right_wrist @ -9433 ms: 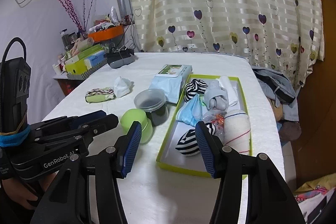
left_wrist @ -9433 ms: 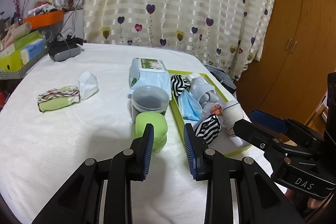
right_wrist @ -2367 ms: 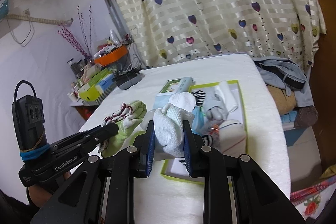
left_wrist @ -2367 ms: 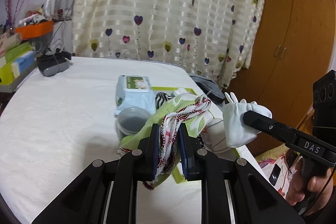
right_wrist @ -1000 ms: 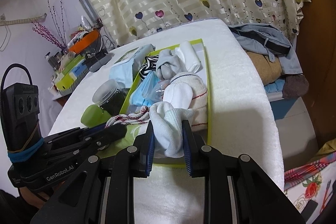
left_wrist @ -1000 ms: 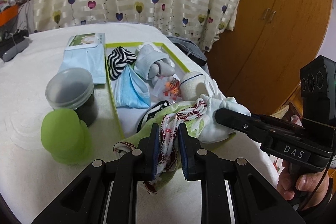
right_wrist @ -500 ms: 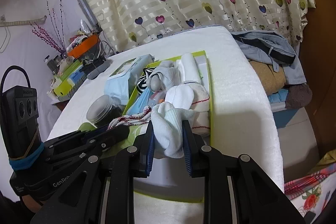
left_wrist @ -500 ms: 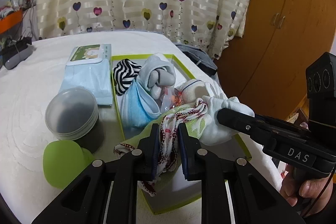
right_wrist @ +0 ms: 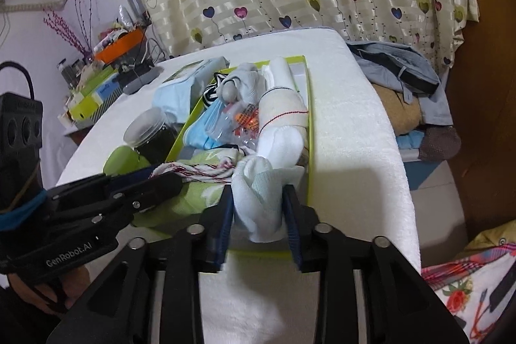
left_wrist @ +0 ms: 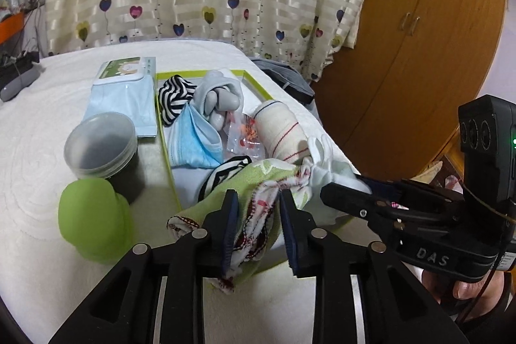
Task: Organize soft objects
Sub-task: 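Lower the green cloth and white glove into the box with both grippers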
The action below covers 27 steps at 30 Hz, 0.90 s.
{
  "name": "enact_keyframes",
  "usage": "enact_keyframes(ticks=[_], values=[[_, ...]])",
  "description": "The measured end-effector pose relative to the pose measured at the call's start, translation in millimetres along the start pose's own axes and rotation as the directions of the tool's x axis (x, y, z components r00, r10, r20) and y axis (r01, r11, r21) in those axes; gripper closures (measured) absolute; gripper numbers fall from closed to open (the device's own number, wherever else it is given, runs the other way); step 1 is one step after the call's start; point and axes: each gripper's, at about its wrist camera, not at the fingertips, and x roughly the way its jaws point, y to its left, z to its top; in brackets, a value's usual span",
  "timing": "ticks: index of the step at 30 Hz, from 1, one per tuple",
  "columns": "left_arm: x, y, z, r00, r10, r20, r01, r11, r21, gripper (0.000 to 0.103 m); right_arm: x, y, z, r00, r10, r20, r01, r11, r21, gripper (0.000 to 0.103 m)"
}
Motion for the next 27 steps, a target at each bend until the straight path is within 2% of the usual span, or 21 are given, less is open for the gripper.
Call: enact_keyframes(ticks=[1,6,11,12,13,14,27], values=[[-1.2,-0.5,-0.8,1.0,-0.002,0.002,0.002,1.0,0.002,0.077,-1.7,1.1,-0.6,1.0,-0.002,0.004,0.002,1.0,-0.004,0.058],[-7.8,-0.7,-4.7,1.0,-0.003,0.007,0.003,1.0,0.002,0.076,-7.9,7.4,-4.9,1.0,-0.01,0.014,0.011,1.0,-0.027,0.058],[-15.5,0.4,-9.6,1.0,-0.017,0.013,0.017,1.0,-0.003,0.076,-12.4,8.9,-7.9,1.0,0.016,0.024,-0.016,1.0,-0.026,0.058],[-16.4,0.9,-10.3,1.0,-0.022,0.012,0.022,1.0,-0.005,0.077,-11.0,8.0,-8.7,1.0,0.011,0.019,-0.011,1.0,-0.022,0.059],[-17.4,1.5,-11.0,1.0,-0.027,0.011,0.027,1.0,-0.004,0.077,-9.9,7.3,-9.4,1.0,0.01,0.015,-0.009,1.0,-0.018,0.068],[-18.2,1.2,-12.2,0.999,-0.03,0.011,0.03,1.0,-0.004,0.077,-7.3,5.7,-10.6,1.0,0.009,0.006,-0.009,1.0,-0.011,0.071],[3.6,-2.8,-4.8,1.0,-0.002,-0.024,0.002,1.0,0.013,0.077,6.4,-3.0,-4.2,0.999,0.031,0.003,-0.032,0.999,0.029,0.072]])
